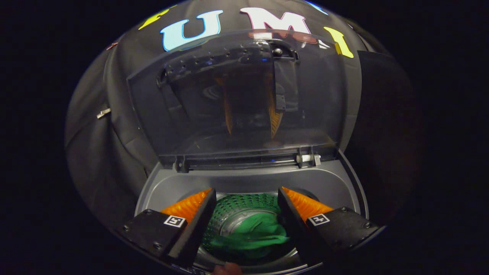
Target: Put the clothes into the washing machine and then close the washing machine lid.
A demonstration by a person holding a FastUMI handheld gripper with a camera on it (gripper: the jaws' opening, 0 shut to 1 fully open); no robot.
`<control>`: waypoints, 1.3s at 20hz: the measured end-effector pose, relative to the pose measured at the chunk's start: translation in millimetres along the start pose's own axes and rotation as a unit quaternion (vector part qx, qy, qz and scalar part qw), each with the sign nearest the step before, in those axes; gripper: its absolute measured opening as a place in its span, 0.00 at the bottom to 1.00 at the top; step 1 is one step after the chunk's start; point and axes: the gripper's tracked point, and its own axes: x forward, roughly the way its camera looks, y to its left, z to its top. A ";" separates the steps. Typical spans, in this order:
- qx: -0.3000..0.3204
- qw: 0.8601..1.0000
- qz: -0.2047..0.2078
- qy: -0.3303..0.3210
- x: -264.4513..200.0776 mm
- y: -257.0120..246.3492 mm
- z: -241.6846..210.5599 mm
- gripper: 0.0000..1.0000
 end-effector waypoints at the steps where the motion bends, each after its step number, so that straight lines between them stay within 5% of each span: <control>1: 0.002 1.000 0.001 0.000 -0.9 -0.5 -0.5 1.00; 8: 0.013 1.000 -0.007 -0.025 -28.5 -6.5 24.5 1.00; 16: 0.005 0.995 -0.029 -0.095 -78.1 -3.6 125.5 1.00; 26: -0.032 0.990 0.002 -0.139 -90.2 45.8 241.5 1.00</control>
